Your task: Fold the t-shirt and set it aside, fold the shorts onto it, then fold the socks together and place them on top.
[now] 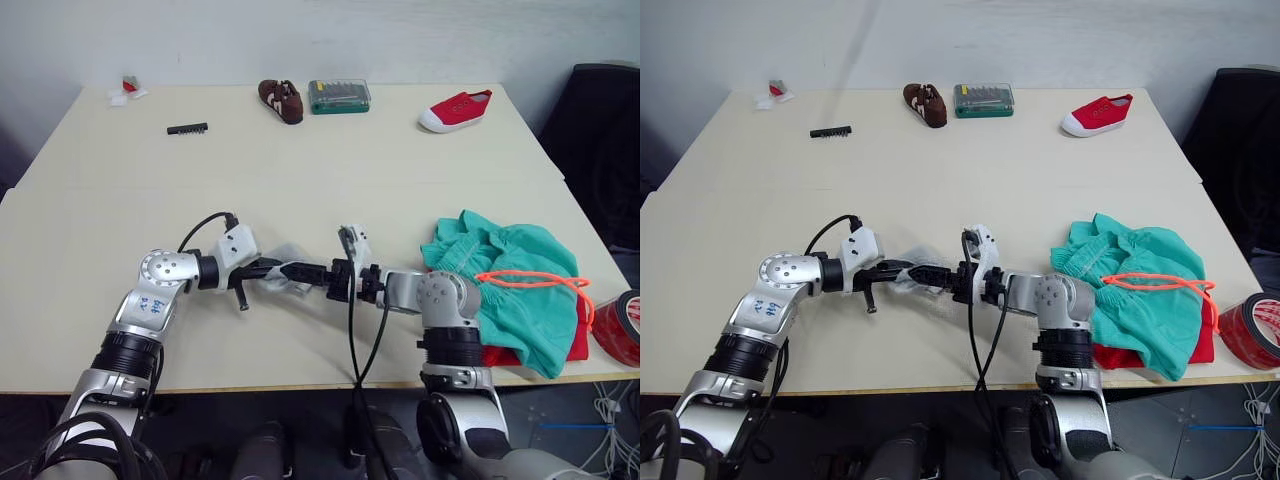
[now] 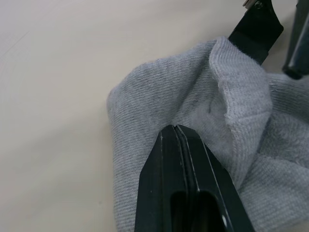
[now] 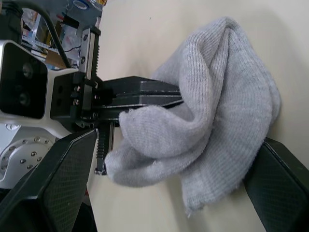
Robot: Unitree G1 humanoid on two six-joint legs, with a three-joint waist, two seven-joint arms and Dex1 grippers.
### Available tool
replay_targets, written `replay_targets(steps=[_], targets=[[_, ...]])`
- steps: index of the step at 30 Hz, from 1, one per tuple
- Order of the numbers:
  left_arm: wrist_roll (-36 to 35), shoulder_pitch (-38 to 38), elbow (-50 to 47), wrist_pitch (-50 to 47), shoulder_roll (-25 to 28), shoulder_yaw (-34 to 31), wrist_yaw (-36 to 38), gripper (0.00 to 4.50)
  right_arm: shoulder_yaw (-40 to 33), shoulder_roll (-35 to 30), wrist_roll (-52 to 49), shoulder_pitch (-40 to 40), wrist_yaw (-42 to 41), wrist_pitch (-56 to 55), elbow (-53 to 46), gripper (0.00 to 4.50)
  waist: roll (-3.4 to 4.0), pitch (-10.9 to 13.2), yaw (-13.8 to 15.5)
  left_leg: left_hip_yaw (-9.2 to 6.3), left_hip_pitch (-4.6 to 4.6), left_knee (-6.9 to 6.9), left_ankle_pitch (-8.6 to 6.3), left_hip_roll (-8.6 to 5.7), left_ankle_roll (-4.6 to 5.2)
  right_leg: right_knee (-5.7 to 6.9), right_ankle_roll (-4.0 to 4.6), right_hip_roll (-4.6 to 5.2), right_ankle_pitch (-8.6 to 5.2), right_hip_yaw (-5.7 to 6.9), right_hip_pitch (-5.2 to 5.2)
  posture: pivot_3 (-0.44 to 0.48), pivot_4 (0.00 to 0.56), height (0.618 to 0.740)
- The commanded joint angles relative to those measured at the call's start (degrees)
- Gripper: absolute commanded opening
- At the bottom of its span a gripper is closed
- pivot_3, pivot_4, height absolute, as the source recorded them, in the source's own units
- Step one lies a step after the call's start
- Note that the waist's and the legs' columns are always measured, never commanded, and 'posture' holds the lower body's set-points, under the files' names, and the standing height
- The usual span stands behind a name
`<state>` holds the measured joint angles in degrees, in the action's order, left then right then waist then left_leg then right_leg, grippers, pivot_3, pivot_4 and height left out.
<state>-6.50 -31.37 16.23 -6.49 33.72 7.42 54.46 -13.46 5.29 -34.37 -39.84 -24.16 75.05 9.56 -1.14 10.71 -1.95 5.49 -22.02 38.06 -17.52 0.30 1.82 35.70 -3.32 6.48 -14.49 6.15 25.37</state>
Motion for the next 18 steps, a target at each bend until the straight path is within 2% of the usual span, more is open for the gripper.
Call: replay_targets(steps=[1,7,8,12,17,18], targets=[[0.75,1.3,-1.28,-0.52,0.54,-0.23,-0.28,0.0,-0.44,0.48,0.02,-0.07,2.37,-0.38,2.91,4.46,0.0,0.0,-0.04,0.0,0.0,0.0,0.0,0.0,0.0,0.0,0.0,0.0,0.0,0.0,0.0,0.0,0.15,0.74],[0.49,2.5,-2.77,-1.46,0.7,-1.11,-1.32,0.0,0.29,0.31,0.31,-1.97,2.87,-2.86,7.22,4.46,0.01,0.0,-0.32,-0.01,0.0,-0.01,-0.02,0.03,0.03,-0.01,0.0,0.0,0.0,0.0,0.0,0.0,0.15,0.74],[0.44,2.65,-3.1,-1.68,0.69,-1.18,-1.42,0.0,0.19,0.61,0.36,-2.45,3.19,-3.49,8.08,4.28,0.01,0.0,-0.36,-0.01,0.0,-0.02,-0.02,0.03,0.03,-0.01,0.0,0.0,0.0,0.0,0.0,0.0,0.15,0.74],[0.34,3.03,-3.86,-2.14,0.56,-1.43,-1.74,0.0,0.38,1.09,0.44,-3.56,4.11,-5.51,10.29,3.15,0.01,0.0,-0.56,-0.02,0.0,-0.03,-0.02,0.04,0.02,-0.02,0.01,0.0,0.0,0.0,0.0,0.0,0.15,0.74],[-0.47,3.77,-4.89,-3.49,0.24,-2.68,-2.59,0.0,2.31,0.09,0.34,-2.73,3.32,-5.92,9.3,1.24,0.01,0.0,-0.8,-0.03,-0.02,-0.1,-0.02,0.05,0.01,-0.05,0.02,0.0,-0.01,0.0,0.02,0.0,0.15,0.74],[-1.16,3.82,-5.19,-4.32,0.12,-3.26,-2.69,0.18,2.6,-0.16,0.27,-2.5,3.29,-5.97,8.96,0.94,0.0,-0.01,-0.85,-0.03,-0.02,-0.1,-0.02,0.05,0.02,-0.07,0.02,0.0,-0.01,0.0,0.02,0.0,0.15,0.74]])
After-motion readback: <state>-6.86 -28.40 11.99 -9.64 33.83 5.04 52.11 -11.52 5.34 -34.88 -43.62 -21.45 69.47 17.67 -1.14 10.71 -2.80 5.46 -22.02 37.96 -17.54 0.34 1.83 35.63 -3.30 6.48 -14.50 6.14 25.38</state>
